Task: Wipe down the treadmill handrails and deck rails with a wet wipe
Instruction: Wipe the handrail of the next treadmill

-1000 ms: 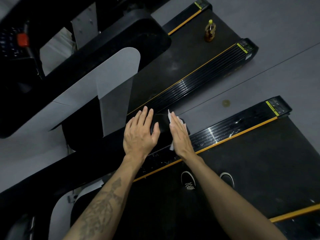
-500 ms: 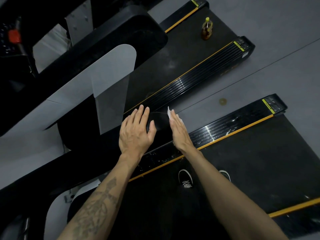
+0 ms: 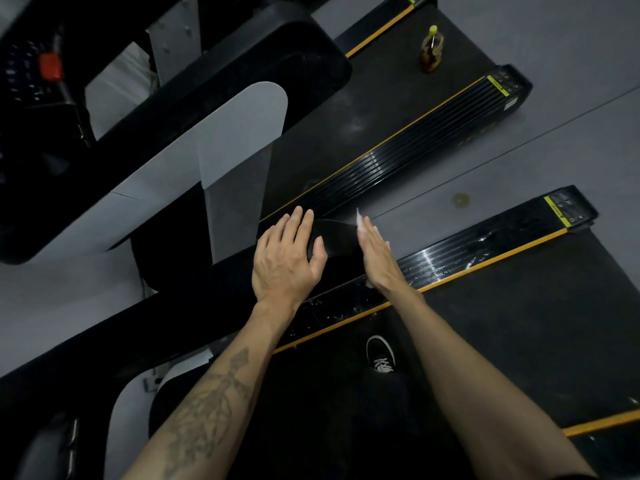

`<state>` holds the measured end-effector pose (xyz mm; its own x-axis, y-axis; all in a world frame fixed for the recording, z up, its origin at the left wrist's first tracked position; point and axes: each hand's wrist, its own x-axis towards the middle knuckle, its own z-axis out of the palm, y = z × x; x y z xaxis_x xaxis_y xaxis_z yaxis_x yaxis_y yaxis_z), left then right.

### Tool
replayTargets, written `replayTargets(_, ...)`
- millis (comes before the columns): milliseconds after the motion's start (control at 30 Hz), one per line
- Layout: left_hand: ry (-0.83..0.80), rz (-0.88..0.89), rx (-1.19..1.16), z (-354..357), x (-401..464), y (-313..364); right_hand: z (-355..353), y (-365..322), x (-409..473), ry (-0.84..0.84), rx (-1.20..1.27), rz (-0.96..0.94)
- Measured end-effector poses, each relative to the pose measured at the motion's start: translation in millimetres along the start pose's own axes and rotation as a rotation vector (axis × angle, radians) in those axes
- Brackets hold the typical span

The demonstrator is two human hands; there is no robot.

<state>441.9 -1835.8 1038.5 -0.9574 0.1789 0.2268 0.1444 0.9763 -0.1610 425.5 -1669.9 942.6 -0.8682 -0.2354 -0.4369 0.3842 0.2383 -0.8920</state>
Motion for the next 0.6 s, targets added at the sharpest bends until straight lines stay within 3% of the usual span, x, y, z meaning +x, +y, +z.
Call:
replayTargets(100,-0.012,-0.002,-0.003,-2,1,1,5,10,-16,0.05,0.06,0.046)
replayTargets(200,-0.018,-0.004,-0.002,-3,1,2,15,9,-36,0.088,0.156,-0.023)
replayTargets(333,-0.018,-0.001,-0.01,-5,1,3,8,4,-19,0.024,0.038,-0.098)
replayTargets(600,-0.007,-0.003,-0.017,-4,1,3,14,19,-24,0.118,0.109,0.061)
